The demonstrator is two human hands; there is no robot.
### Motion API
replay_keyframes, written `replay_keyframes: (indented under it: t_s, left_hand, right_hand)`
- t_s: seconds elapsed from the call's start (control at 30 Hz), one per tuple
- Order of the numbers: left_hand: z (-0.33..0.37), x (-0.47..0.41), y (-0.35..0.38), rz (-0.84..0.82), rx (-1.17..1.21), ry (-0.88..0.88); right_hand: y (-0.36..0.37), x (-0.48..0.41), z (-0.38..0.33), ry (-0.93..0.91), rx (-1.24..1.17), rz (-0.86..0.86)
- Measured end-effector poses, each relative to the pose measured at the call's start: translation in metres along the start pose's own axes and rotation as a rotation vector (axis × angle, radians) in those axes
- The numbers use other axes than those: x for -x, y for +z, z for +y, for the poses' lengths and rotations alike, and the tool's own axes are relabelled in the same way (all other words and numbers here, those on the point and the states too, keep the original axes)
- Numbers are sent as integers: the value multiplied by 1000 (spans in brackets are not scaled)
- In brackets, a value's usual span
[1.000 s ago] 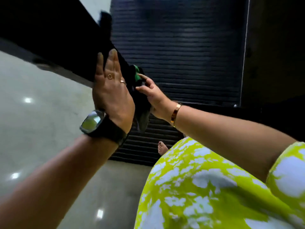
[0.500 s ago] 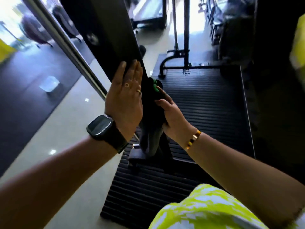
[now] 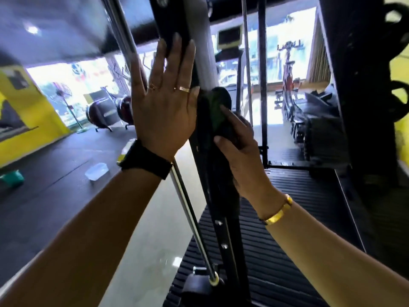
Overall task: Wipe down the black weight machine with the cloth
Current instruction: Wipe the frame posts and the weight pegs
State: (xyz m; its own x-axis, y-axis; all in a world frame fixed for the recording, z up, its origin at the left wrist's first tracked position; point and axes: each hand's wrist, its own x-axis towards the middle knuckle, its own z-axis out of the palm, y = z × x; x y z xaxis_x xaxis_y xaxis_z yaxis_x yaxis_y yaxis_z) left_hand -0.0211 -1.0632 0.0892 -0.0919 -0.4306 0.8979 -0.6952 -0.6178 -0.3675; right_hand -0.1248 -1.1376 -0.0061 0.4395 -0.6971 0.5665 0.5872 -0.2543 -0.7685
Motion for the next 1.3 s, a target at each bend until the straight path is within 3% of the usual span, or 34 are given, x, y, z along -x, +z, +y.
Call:
replay_keyframes:
  t_s: [0.13,0.33,0.7,0.8,1.03,1.3]
  left_hand:
    - [-15,-29,3,90,96,-117]
    - [-36,-68,18,151,171,-124]
    - [-80,-85,59,291,283,-158]
    - [-90,-96,74,291,267,-163]
    - [-102,-124,108,340,288,-203]
    - [-124,-161,104,462,444,-53]
  right_hand:
    - [12,-39,-29,-270,320,-19]
    - [18,-92,-54,-608,533,-63]
    - [35,-130,-70,-812,687,-52]
    - [39,-140,-80,-938,782,-27]
    - [61,-160,-109,-1155,986,123]
    - [91,-189,-147,-1348,1375,376]
